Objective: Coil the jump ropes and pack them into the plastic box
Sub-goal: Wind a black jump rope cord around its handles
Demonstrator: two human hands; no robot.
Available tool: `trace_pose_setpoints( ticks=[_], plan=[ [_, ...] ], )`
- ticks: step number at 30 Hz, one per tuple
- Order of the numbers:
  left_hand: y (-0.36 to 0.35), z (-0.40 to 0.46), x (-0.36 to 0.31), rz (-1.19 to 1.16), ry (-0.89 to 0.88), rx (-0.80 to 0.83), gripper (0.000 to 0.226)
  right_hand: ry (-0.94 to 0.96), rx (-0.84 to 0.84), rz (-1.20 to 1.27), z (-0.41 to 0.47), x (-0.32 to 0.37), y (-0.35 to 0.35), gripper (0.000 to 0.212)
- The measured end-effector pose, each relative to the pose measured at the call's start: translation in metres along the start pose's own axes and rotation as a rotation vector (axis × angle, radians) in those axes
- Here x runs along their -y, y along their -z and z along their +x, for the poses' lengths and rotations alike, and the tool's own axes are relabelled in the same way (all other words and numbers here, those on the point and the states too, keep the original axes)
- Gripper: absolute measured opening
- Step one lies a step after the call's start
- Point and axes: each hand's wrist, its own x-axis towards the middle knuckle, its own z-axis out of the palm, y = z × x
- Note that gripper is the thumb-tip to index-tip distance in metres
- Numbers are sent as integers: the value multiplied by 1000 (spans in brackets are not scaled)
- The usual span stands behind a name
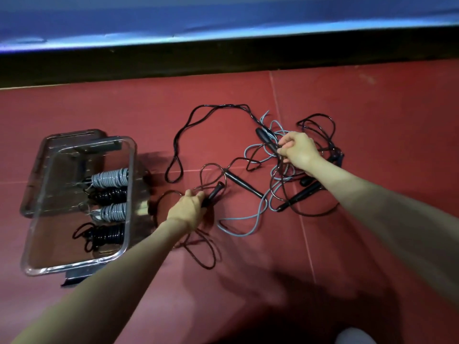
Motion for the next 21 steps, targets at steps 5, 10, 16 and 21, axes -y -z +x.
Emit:
trace_pose_setpoints(
  ticks=[5, 10, 16, 21],
  plan=[
    [31, 6, 3, 23, -209, -130, 29, -11, -19, -20, -8, -27, 32, 20],
    [42, 1, -17, -192, -268, -127, 10, 70, 46, -280, -40, -64, 54, 13],
    [39, -2, -48, -296, -388, -146, 21, -67, 241, -613, -77, -120, 48, 23],
    [36, 4, -56, -285, -260, -141, 11, 15, 374, -450, -109, -100, 38, 18]
  ],
)
